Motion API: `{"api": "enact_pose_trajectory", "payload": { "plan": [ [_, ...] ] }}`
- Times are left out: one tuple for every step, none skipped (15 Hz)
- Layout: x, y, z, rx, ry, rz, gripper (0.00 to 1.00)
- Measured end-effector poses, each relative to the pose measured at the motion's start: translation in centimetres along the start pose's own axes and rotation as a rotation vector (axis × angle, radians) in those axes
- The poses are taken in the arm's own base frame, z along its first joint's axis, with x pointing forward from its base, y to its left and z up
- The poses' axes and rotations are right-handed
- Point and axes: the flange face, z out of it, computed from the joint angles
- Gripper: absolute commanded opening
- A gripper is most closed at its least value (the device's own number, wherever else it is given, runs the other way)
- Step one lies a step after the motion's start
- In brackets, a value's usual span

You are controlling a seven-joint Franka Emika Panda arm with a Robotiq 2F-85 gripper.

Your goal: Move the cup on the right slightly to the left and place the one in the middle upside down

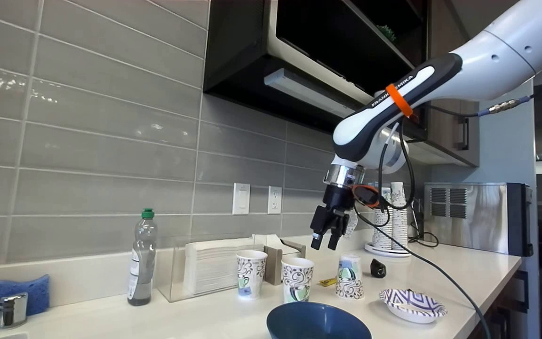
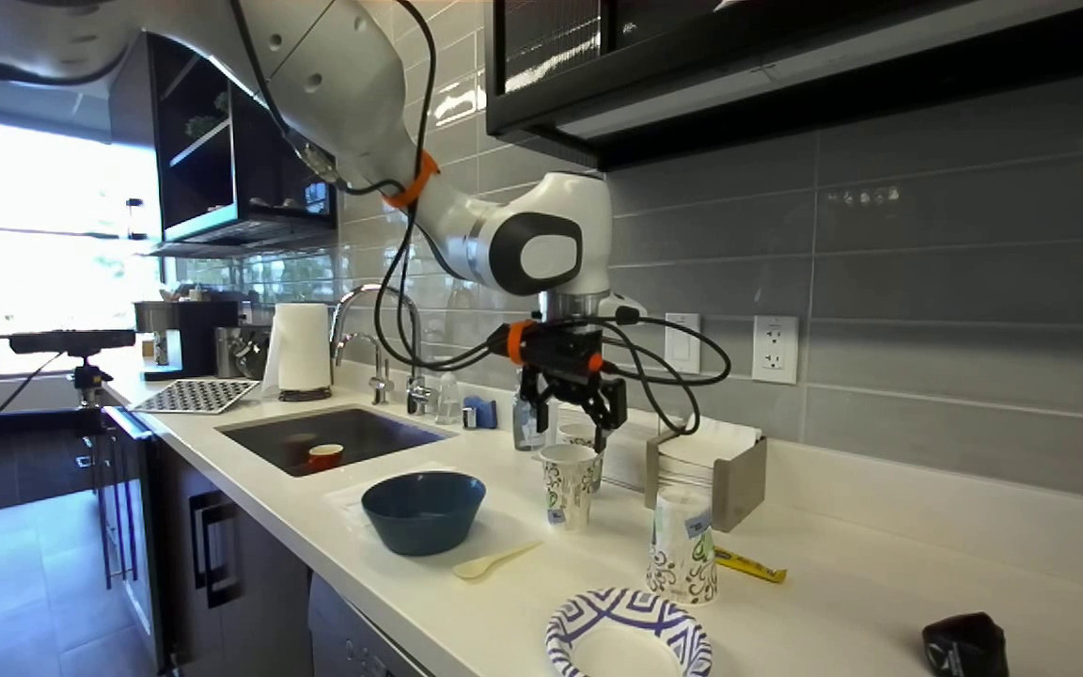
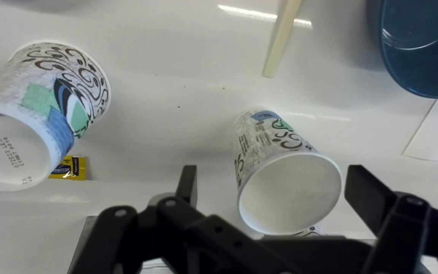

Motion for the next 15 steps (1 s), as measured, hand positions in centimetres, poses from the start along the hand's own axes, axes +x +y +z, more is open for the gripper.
{"api": "enact_pose_trajectory", "payload": {
  "plan": [
    [0.0, 0.0, 0.0, 0.0, 0.0, 0.0, 1.0],
    [0.0, 0.0, 0.0, 0.0, 0.0, 0.0, 1.0],
    [0.0, 0.0, 0.0, 0.0, 0.0, 0.0, 1.0],
    [0.0, 0.0, 0.0, 0.0, 0.0, 0.0, 1.0],
    [0.0, 0.0, 0.0, 0.0, 0.0, 0.0, 1.0],
    [0.0, 0.0, 0.0, 0.0, 0.0, 0.0, 1.0],
    [0.0, 0.0, 0.0, 0.0, 0.0, 0.0, 1.0],
    [0.0, 0.0, 0.0, 0.0, 0.0, 0.0, 1.0],
    [0.0, 0.0, 0.0, 0.0, 0.0, 0.0, 1.0],
    [0.0, 0.0, 0.0, 0.0, 0.0, 0.0, 1.0],
    [0.0, 0.0, 0.0, 0.0, 0.0, 0.0, 1.0],
    [0.0, 0.0, 0.0, 0.0, 0.0, 0.0, 1.0],
    [0.08, 0.03, 0.0, -0.003, 0.007, 0.0, 1.0],
    [0.25, 0.06, 0.05, -0.009, 0.023, -0.001, 1.0],
    [0.39, 0.03, 0.22, -0.014, 0.036, -0.002, 1.0]
  ]
}}
